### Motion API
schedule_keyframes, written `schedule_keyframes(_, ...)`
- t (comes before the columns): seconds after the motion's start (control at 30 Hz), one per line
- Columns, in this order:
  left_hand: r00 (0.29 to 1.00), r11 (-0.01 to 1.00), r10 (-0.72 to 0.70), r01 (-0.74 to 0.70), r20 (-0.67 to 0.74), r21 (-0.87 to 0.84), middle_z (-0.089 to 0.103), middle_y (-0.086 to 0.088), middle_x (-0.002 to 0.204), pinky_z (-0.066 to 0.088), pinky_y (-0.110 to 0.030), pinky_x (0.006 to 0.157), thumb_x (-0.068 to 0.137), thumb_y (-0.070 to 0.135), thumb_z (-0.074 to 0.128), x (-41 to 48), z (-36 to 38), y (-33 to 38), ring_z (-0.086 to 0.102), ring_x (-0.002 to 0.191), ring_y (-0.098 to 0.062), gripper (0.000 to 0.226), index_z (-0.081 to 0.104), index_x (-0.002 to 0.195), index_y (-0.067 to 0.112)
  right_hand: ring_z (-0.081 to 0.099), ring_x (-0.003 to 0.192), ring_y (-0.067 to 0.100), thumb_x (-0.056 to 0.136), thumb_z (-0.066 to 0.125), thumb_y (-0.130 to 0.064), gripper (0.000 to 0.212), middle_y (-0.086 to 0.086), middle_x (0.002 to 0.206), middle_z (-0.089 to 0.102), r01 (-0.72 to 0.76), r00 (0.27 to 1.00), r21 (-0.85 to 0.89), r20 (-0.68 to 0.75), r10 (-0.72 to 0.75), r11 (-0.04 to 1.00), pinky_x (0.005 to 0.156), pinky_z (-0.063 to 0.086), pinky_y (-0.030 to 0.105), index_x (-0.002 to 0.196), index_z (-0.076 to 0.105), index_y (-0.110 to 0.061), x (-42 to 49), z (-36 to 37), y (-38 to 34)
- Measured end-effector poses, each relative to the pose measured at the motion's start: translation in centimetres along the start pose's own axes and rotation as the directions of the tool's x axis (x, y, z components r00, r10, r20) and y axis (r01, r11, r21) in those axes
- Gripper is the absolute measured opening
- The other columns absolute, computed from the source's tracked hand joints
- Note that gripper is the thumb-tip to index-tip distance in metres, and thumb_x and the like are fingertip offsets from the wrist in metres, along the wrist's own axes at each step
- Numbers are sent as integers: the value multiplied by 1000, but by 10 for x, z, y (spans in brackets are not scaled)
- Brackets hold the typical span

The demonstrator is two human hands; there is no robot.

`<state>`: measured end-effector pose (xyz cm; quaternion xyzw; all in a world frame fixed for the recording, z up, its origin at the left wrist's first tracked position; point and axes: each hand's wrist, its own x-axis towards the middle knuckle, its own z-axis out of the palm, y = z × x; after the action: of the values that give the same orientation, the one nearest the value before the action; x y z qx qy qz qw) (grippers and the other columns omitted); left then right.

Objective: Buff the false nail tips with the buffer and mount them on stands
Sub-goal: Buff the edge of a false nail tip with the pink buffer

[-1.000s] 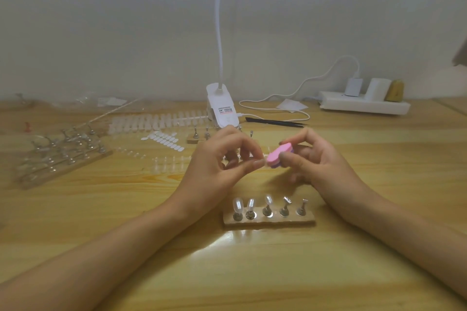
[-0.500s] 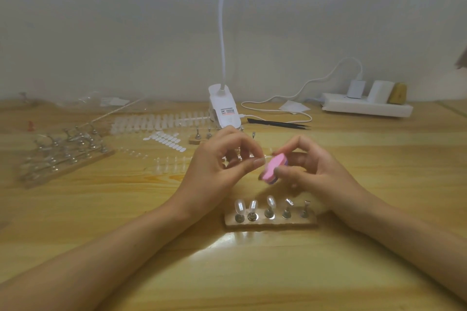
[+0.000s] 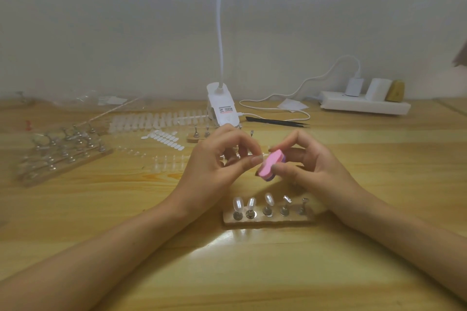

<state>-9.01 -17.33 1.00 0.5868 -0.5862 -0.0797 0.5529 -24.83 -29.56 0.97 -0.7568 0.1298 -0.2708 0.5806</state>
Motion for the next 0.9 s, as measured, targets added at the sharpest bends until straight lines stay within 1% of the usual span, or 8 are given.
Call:
schedule_keyframes(0.1,1000,1000,-8,8,6,-11,56,18,84,41,-14,64,82,15,76,0,0,0,54,73,-4,7,70,80,17,69,80,9,83,72,-33,30,5,93,78,20,994,8,-105,-19,1000,64,46,23,102,55,-17,1,-2,-1)
schedule_keyframes(0.2,1000,1000,1,-1,1,6,56,17,83,41,-14,64,82,15,76,0,0,0,55,73,-4,8,70,80,19,72,82,17,84,75,-27,26,8,94,77,-22,1000,-36,12,23,999,66,50,37,98,55,-19,1,0,0)
schedule_keyframes(0.33,1000,1000,-1,1,7,-5,56,18,84,43,-15,64,82,16,76,0,0,2,55,72,-3,7,70,80,18,71,82,14,81,71,-34,29,6,93,78,24,993,10,-114,-23,1000,70,46,35,100,55,-19,1,-1,-2)
schedule_keyframes(0.43,1000,1000,-6,6,10,-2,56,19,85,44,-15,64,82,17,76,0,0,2,55,74,-4,6,70,80,18,72,84,23,79,71,-33,29,7,92,78,2,999,-55,-35,-4,998,76,48,47,98,55,-18,0,0,-1)
schedule_keyframes(0.57,1000,1000,-8,8,8,-6,56,19,84,44,-15,63,82,15,77,0,0,3,55,72,-3,6,70,80,16,71,80,11,80,67,-33,28,5,91,78,51,990,7,-130,-50,999,67,49,19,99,54,-17,0,-2,-3)
schedule_keyframes(0.7,1000,1000,-5,5,-4,-8,56,15,84,43,-15,62,82,20,76,-1,0,3,54,73,-5,6,70,80,18,73,81,19,79,70,-31,31,9,93,78,-5,1000,-49,-5,5,999,66,51,33,100,55,-13,0,1,-1)
schedule_keyframes(0.8,1000,1000,4,-4,1,-4,56,16,84,43,-15,61,82,16,76,-1,1,4,54,71,-4,8,70,80,18,70,76,11,80,68,-36,32,3,90,78,26,988,11,-149,-24,1000,59,49,19,101,55,-15,1,-3,-2)
schedule_keyframes(0.9,1000,1000,-5,5,-5,-7,56,17,84,43,-14,62,82,18,76,-1,1,4,55,72,-3,7,70,79,19,72,78,19,82,77,-31,32,6,91,78,-1,998,-27,-57,-1,1000,64,51,27,98,55,-15,0,-1,-1)
